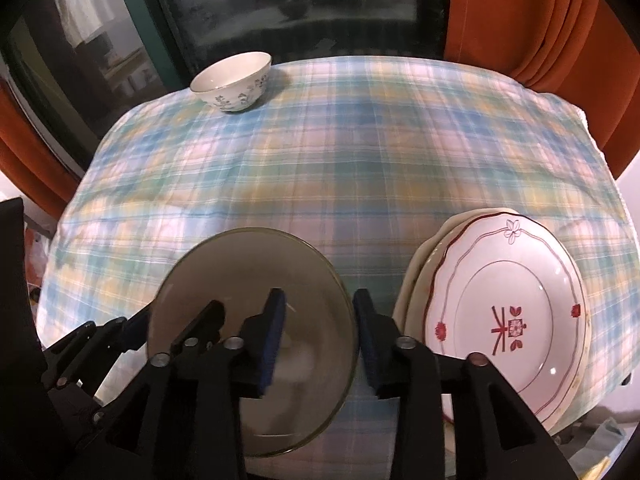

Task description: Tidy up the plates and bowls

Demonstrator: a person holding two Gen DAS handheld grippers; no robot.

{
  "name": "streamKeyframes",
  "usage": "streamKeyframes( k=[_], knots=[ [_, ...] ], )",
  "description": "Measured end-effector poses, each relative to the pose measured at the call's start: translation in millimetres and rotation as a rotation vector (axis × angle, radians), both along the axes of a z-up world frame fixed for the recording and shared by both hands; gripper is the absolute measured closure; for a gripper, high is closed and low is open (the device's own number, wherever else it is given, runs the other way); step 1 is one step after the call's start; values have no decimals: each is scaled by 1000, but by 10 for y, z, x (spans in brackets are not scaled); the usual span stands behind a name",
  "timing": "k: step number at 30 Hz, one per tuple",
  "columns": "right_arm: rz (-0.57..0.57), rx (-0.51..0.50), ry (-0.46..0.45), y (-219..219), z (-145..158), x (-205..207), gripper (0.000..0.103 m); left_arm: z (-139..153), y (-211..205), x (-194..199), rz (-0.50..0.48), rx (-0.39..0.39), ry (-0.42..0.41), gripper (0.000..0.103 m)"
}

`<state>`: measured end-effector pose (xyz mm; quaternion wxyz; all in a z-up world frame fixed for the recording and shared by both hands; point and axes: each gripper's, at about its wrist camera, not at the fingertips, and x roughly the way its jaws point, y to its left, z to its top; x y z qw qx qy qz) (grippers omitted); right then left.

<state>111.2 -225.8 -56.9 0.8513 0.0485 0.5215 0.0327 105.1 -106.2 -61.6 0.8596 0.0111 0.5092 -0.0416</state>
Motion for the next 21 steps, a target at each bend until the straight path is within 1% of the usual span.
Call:
streamKeyframes(
  k=[1, 3, 4, 5, 7, 13, 15, 21],
  knots=[
    [-3, -8, -13, 5, 33, -11, 54, 25, 8, -1, -1, -2, -4, 62],
    [2, -11, -34, 32, 86, -25, 41, 91, 36, -8, -8, -25, -17, 34],
    [3, 8, -43, 28, 118, -24, 33, 136, 42, -21, -12, -22, -33, 32],
    [1, 18, -52, 34, 145, -26, 30, 169, 45, -25, -17, -20, -43, 32],
    [8, 13, -74, 66, 205, -12, 29, 224, 64, -16, -26, -28, -49, 29],
    [26, 9, -111, 174, 378, 75, 23, 396, 196, 93, -8, -33, -92, 24],
    [35, 12, -123, 231, 434, 137, 23, 445, 250, 152, -1, -31, -104, 21],
    [19, 12, -151, 405, 564, 394, 18, 594, 425, 416, -7, -20, -139, 21]
  ],
)
